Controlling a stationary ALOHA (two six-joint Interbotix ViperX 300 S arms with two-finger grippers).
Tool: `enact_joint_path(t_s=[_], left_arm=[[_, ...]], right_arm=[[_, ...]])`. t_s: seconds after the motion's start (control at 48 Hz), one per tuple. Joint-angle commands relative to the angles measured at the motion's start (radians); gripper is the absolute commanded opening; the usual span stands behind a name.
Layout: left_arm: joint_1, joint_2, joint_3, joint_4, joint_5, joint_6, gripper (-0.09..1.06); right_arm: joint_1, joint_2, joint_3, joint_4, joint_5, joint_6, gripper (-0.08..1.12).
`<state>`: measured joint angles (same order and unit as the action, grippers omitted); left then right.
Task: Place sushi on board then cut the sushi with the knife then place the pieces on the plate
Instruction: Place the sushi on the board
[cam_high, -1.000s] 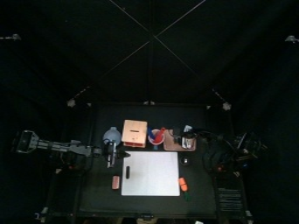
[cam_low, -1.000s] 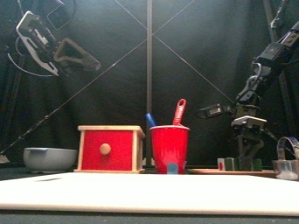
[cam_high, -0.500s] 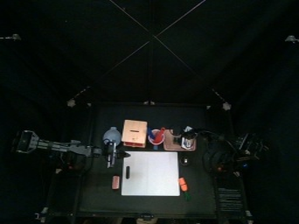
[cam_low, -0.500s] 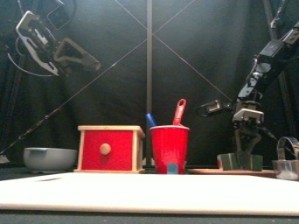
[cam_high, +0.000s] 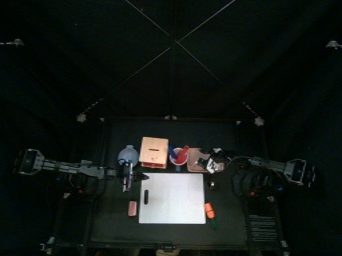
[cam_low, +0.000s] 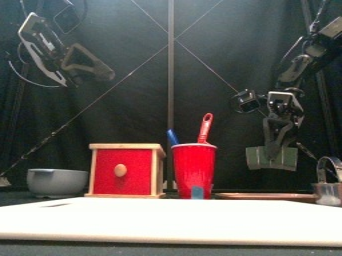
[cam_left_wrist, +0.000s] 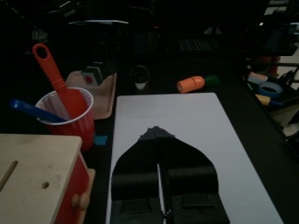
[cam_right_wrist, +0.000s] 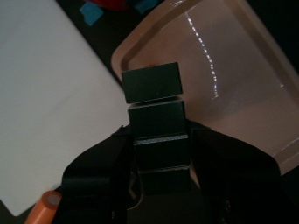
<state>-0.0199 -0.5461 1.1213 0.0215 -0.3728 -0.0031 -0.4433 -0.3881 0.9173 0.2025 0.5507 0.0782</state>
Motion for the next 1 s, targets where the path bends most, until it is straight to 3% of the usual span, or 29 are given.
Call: enact_joint_path(t_s=[0.021,0.417,1.0], left_arm=[[-0.002,0.000,-0.011,0.000,-0.008,0.000,-0.02],[0.006,0.000,-0.002,-0.006,-0.008,0.002,-0.02],[0.000,0.000,-0.002,-0.011,0.005,0.005,-0.02]], right_arm=[[0.084,-0.029,-0.031,-0.057,0.003,0.147,0.62],[0.383,-0.008,-0.084,-0.255,-0.046,0.778,0.62],[0.592,0.285,-0.267,-0.525,-0.064,1.528,0.62]])
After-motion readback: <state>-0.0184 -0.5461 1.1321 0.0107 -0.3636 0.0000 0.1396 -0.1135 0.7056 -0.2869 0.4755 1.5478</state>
